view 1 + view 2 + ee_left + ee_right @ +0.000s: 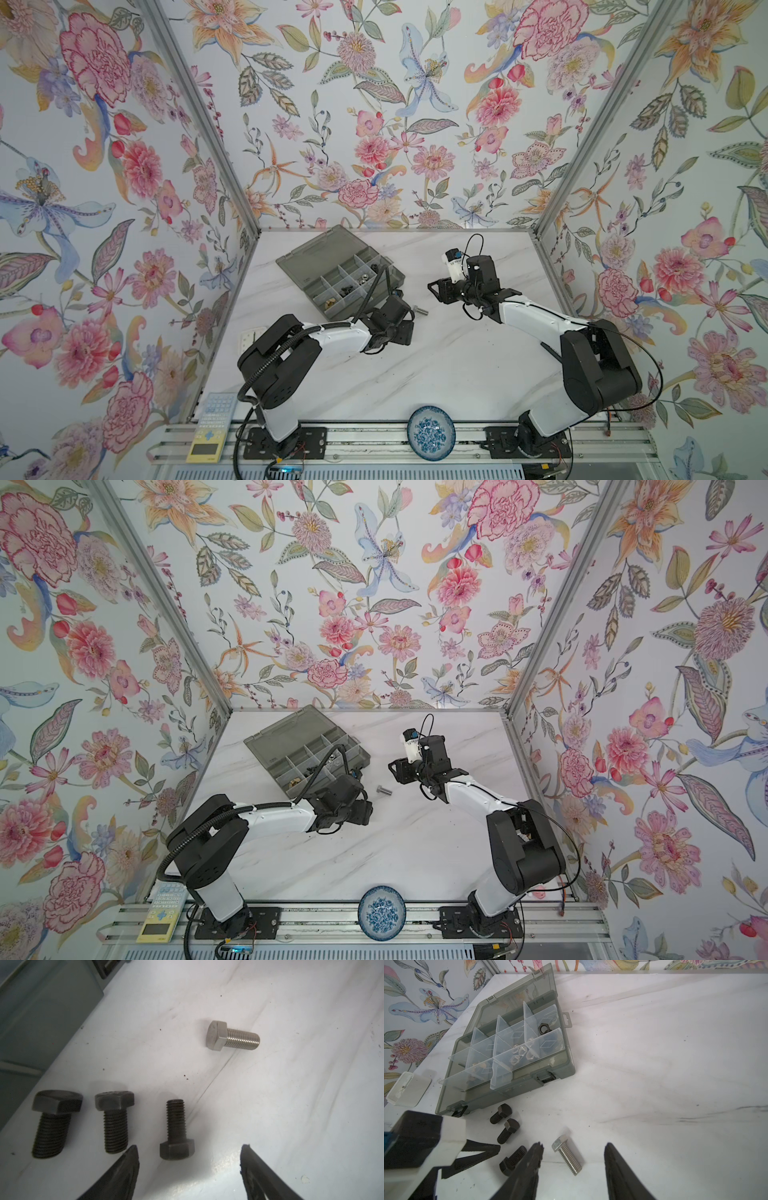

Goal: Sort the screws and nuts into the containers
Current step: 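Withdraw the right gripper while the left gripper moves toward the black bolts, then lower the left gripper and close it on a black hex bolt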

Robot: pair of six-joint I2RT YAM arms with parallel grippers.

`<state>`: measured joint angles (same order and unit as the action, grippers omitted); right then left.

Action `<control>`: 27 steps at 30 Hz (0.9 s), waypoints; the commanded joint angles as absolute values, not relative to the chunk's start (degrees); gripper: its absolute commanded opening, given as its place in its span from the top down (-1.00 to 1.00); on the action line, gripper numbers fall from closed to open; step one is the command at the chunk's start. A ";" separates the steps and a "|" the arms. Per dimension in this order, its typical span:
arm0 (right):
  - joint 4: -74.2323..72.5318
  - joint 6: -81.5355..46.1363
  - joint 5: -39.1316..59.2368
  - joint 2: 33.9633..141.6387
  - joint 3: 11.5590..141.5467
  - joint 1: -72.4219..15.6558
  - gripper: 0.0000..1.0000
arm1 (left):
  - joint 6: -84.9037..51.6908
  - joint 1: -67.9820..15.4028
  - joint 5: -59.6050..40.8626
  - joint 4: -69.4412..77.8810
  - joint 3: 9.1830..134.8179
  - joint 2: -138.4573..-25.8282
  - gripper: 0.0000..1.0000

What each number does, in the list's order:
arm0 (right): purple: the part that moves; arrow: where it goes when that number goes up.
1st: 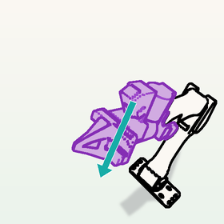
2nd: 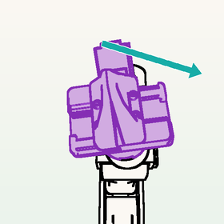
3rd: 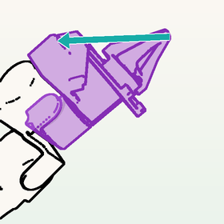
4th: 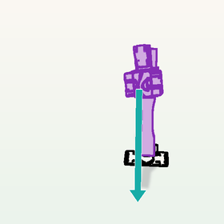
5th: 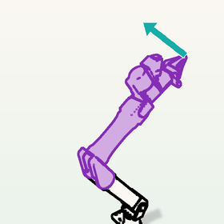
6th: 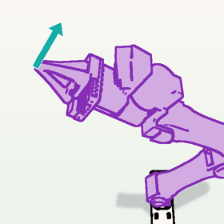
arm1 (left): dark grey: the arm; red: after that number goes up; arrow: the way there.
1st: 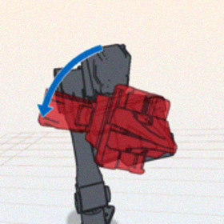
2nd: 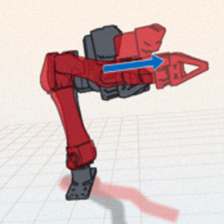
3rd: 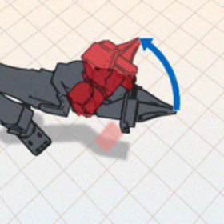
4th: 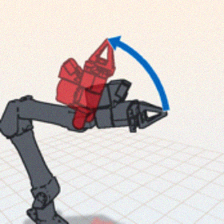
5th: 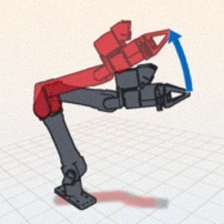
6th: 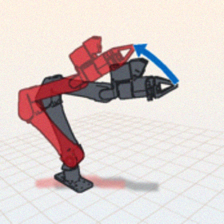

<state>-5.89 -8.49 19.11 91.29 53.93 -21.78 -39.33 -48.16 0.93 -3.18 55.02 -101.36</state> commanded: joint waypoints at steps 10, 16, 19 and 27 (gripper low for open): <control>-8.24 -10.17 21.29 90.01 50.82 -19.67 -0.05 | -38.82 -49.09 3.32 -6.39 58.95 -105.73 -0.50; -8.79 -10.62 21.70 90.09 50.36 -19.33 -0.05 | -38.49 -49.00 4.21 -7.56 59.68 -106.69 -0.50; -8.90 -10.69 21.84 89.96 50.19 -19.11 -0.05 | -38.38 -48.95 3.89 -7.75 59.94 -107.21 -0.40; -9.57 -11.13 22.11 90.00 49.77 -18.82 -0.06 | -38.05 -49.02 3.91 -9.36 60.72 -107.48 -0.06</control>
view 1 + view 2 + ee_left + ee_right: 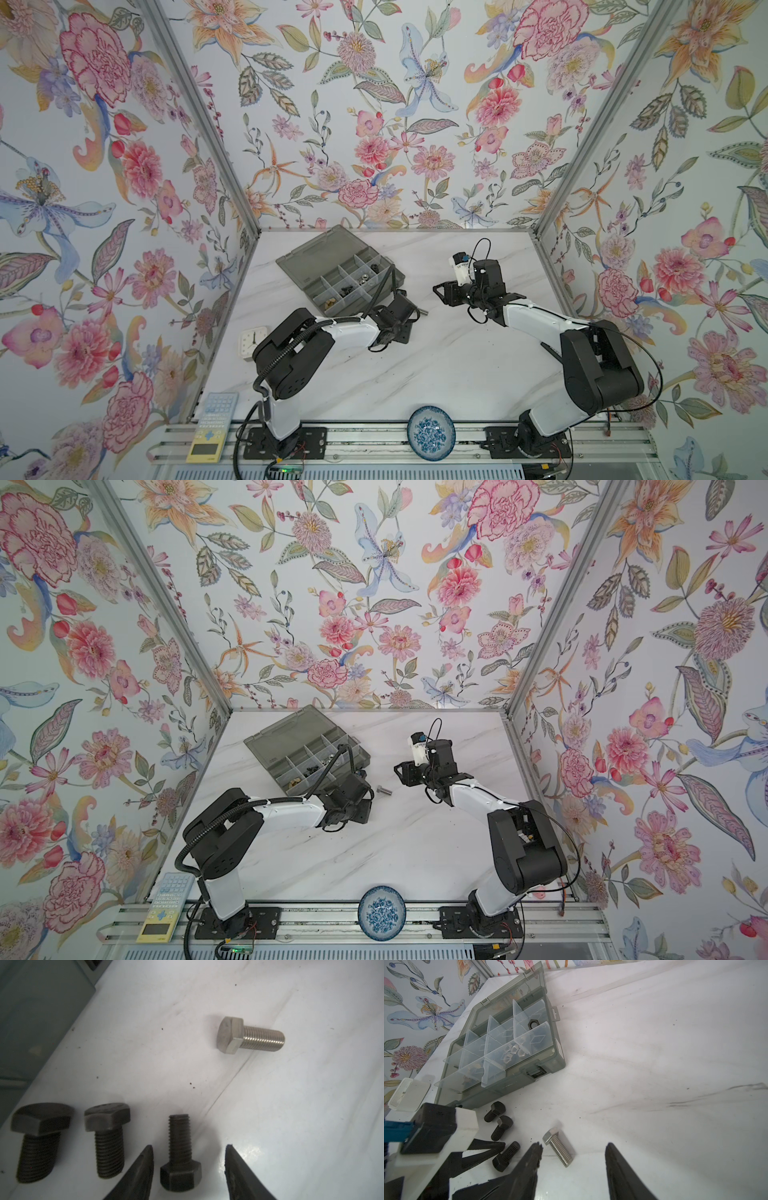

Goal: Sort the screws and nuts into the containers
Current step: 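Lower the left gripper and close it on a black hex bolt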

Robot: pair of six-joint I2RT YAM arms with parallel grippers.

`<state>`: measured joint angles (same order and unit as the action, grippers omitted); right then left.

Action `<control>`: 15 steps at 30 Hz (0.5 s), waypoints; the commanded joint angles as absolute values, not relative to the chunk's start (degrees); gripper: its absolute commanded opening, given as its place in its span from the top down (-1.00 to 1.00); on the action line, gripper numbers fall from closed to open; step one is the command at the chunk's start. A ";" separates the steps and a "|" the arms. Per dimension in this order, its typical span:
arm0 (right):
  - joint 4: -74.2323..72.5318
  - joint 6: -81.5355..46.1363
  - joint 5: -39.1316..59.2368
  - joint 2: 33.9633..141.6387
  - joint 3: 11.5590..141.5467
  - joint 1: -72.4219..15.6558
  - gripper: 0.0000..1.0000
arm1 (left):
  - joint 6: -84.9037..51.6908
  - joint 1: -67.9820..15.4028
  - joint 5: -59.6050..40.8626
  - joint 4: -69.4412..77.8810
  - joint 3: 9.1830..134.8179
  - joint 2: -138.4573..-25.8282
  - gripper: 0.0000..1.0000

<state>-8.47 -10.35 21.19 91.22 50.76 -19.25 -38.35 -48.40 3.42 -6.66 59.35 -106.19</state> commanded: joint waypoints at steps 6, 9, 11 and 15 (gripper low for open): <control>-9.84 -11.43 22.15 89.84 49.49 -18.72 -0.06 | -37.86 -49.48 3.88 -10.15 61.08 -108.04 0.05; -9.98 -11.51 22.15 89.82 49.27 -18.62 -0.06 | -37.97 -49.52 3.79 -9.81 61.08 -108.43 0.17; -9.91 -11.51 22.24 89.75 49.18 -18.55 -0.06 | -38.05 -49.49 3.76 -9.50 61.00 -108.51 0.26; -9.93 -11.45 22.23 89.56 48.92 -18.37 -0.07 | -38.32 -49.50 4.15 -8.56 60.40 -107.87 0.47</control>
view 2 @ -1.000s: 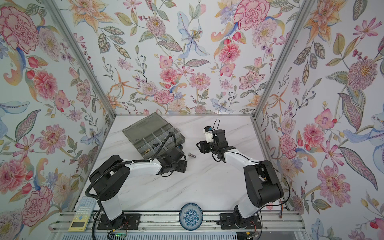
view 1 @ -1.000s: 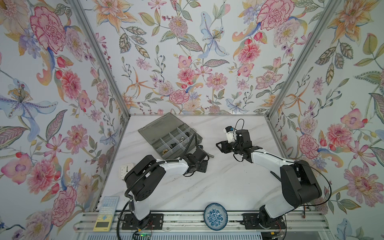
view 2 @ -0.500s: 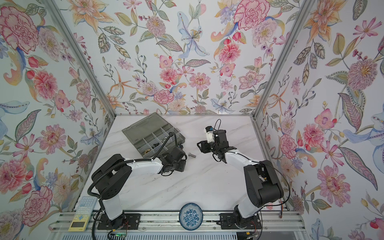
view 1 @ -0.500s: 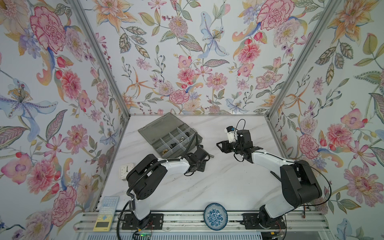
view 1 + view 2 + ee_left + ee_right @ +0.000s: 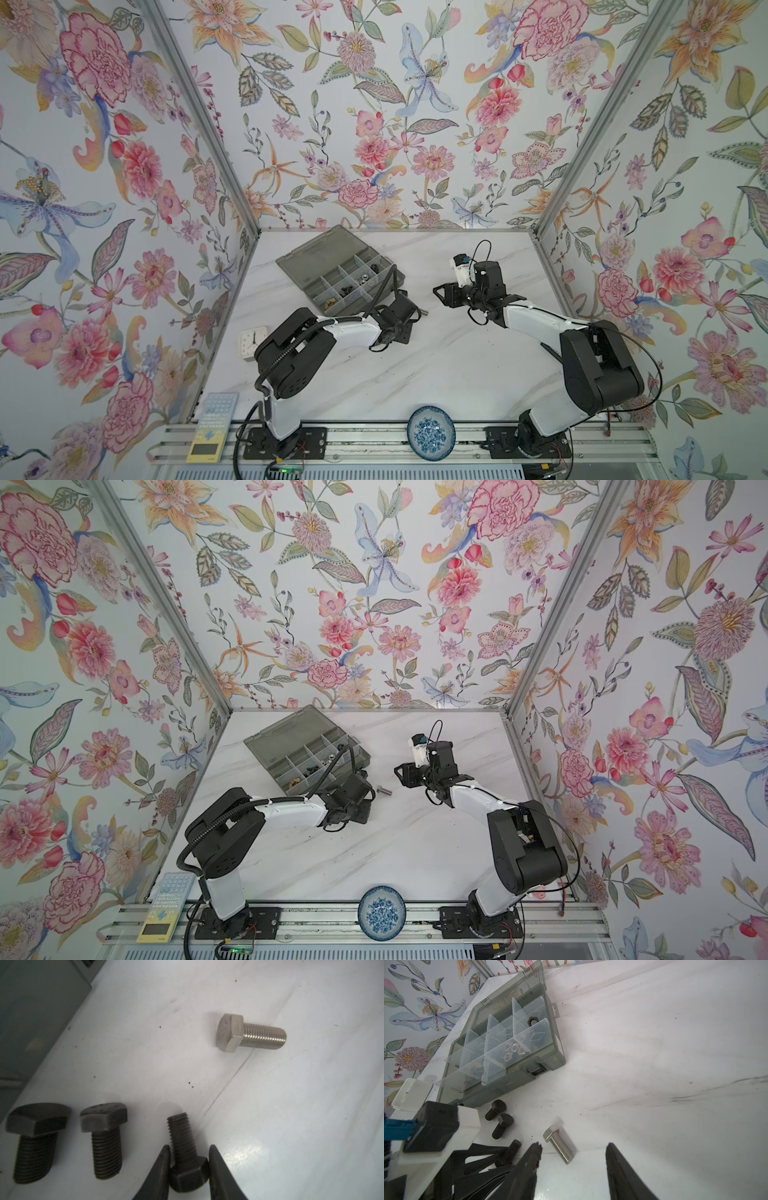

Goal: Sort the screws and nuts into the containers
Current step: 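Lower the left gripper and close it on a black hex bolt, then lift the black bolt and carry it over the long box compartment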

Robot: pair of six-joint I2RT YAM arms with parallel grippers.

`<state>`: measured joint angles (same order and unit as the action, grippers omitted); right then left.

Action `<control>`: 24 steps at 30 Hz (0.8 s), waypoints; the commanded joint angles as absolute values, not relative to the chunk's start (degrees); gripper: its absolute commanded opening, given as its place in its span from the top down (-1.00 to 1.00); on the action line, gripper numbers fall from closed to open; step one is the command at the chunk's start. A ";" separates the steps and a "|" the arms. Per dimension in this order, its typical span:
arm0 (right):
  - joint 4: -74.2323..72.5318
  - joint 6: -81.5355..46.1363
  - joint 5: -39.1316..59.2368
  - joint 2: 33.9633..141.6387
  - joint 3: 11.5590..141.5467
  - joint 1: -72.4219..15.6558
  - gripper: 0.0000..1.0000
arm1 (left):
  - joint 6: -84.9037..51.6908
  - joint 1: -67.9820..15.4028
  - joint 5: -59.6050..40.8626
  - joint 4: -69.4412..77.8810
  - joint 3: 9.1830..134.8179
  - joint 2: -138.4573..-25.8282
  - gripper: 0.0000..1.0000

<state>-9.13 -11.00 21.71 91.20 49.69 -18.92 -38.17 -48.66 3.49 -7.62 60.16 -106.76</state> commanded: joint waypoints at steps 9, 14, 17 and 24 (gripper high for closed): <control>-9.92 -11.51 22.24 88.63 48.31 -17.93 -0.08 | -37.83 -49.40 4.40 -5.67 57.66 -99.67 0.80; -9.93 -11.51 22.42 88.81 48.07 -17.84 -0.08 | -34.86 -48.28 6.65 -9.19 58.39 -91.88 0.85; -9.91 -11.64 22.67 89.11 48.03 -17.84 -0.08 | -31.77 -46.37 6.83 -11.90 58.63 -87.25 0.87; -9.93 -11.97 22.87 89.03 48.03 -17.84 -0.09 | -25.62 -36.29 4.06 -14.33 54.47 -80.03 0.87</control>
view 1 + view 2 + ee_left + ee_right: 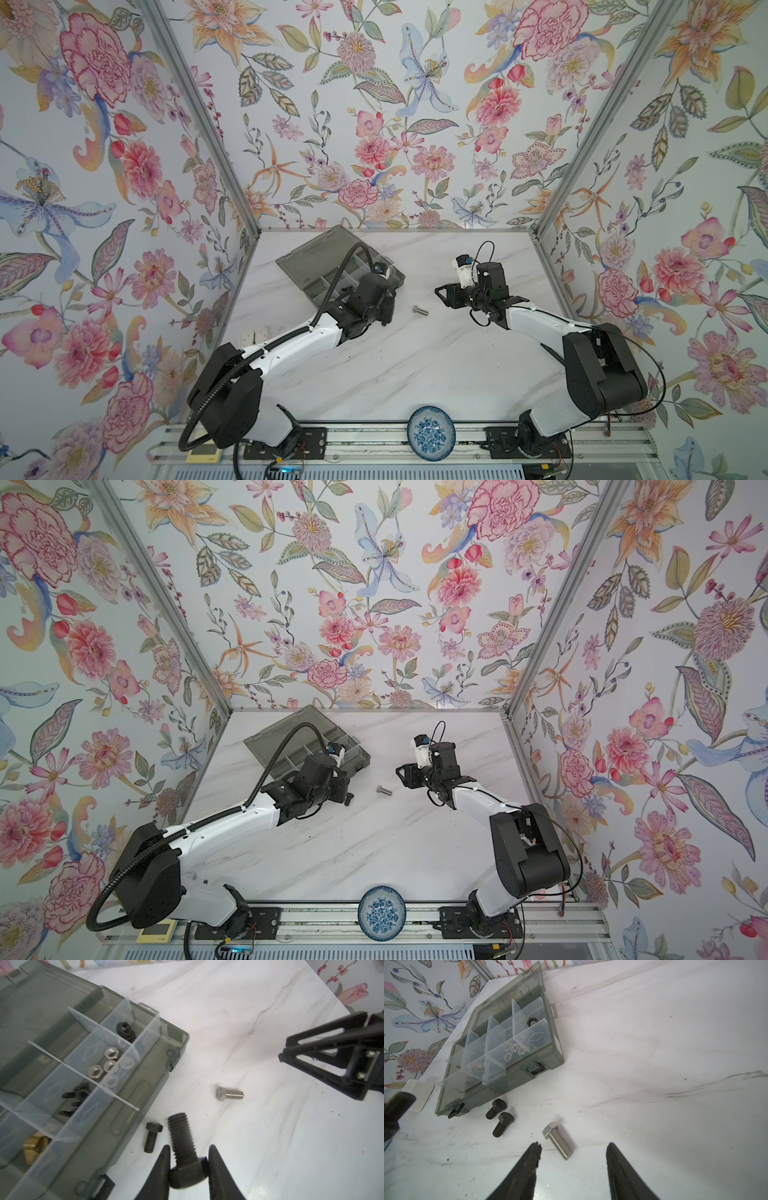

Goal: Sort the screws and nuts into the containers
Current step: 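Lift the black bolt and carry it over the long box compartment, then lower the bolt into the compartment and open the left gripper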

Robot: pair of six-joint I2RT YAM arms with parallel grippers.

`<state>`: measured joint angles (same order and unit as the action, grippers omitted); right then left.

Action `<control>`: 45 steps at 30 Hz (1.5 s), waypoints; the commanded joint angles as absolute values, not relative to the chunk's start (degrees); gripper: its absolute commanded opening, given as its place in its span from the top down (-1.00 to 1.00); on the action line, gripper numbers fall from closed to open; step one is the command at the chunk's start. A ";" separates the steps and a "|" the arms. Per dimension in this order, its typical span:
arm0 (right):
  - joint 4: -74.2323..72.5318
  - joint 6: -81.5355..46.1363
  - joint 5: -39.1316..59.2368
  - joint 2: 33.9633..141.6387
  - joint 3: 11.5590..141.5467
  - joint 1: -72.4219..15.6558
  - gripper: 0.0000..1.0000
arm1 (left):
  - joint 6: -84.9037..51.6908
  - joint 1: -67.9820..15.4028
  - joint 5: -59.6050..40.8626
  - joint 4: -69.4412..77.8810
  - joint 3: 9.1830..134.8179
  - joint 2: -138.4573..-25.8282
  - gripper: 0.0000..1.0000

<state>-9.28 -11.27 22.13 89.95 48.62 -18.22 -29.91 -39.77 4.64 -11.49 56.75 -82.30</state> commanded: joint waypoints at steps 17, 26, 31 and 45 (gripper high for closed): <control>-9.38 -12.78 23.38 89.12 47.99 -17.84 -0.10 | -20.81 -25.86 -0.67 -9.72 44.09 -77.17 0.76; -9.14 -12.81 23.47 89.32 48.09 -17.84 -0.10 | -20.58 -23.31 0.00 -8.02 42.41 -78.78 0.75; -8.88 -12.83 23.47 89.30 48.11 -17.84 -0.11 | -20.65 -22.01 0.22 -6.92 41.59 -79.95 0.66; -8.53 -12.79 23.95 89.76 48.53 -17.83 -0.15 | -22.36 -21.10 -0.19 -6.37 41.53 -80.89 -0.09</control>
<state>-9.21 -12.32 23.20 89.95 48.62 -18.22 -21.93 -21.71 0.19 -7.20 41.52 -81.14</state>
